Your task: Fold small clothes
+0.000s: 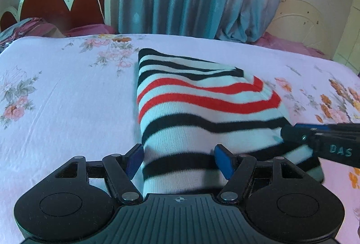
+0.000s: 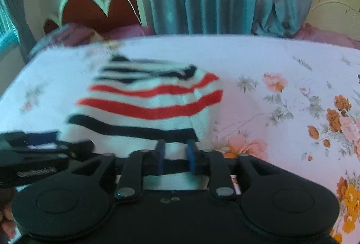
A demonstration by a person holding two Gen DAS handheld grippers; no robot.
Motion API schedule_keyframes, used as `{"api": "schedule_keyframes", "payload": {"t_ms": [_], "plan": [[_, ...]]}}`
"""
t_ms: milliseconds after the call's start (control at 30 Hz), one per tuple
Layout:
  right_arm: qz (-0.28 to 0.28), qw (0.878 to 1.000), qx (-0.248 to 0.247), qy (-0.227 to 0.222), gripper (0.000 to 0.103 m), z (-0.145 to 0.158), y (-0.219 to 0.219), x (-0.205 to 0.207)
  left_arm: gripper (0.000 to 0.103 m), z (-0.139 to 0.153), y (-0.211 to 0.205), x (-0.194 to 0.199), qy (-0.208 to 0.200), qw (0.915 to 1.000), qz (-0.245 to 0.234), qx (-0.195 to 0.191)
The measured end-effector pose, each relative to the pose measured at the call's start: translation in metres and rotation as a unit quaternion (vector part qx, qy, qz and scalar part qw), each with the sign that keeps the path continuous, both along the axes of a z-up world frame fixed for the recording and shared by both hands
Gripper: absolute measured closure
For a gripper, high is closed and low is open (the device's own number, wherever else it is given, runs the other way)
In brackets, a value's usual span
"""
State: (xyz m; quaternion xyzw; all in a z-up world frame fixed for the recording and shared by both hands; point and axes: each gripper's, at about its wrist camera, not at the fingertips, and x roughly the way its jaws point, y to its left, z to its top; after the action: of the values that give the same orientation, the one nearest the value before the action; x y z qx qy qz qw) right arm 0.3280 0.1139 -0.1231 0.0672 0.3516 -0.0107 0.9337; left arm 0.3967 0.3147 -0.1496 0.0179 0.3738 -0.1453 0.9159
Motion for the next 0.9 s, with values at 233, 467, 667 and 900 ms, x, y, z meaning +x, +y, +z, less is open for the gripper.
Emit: {"api": "schedule_keyframes", "payload": {"t_ms": [233, 467, 667, 900], "plan": [[-0.032, 0.999, -0.022, 0.037, 0.084, -0.024, -0.002, -0.018, 0.035, -0.017, 0.000, -0.020, 0.010, 0.9998, -0.014, 0.004], [-0.060, 0.997, 0.025, 0.040, 0.083, -0.043, -0.015, -0.018, 0.029, -0.027, 0.009, -0.019, 0.017, 0.9997, -0.007, -0.016], [-0.082, 0.992, 0.082, 0.052, 0.076, -0.049, -0.027, -0.023, 0.025, -0.031, 0.009, -0.018, 0.022, 0.9996, -0.003, -0.019], [-0.073, 0.994, 0.043, 0.065, 0.048, -0.040, -0.024, -0.021, 0.000, -0.023, 0.000, -0.019, 0.019, 0.9993, 0.004, 0.031]]}}
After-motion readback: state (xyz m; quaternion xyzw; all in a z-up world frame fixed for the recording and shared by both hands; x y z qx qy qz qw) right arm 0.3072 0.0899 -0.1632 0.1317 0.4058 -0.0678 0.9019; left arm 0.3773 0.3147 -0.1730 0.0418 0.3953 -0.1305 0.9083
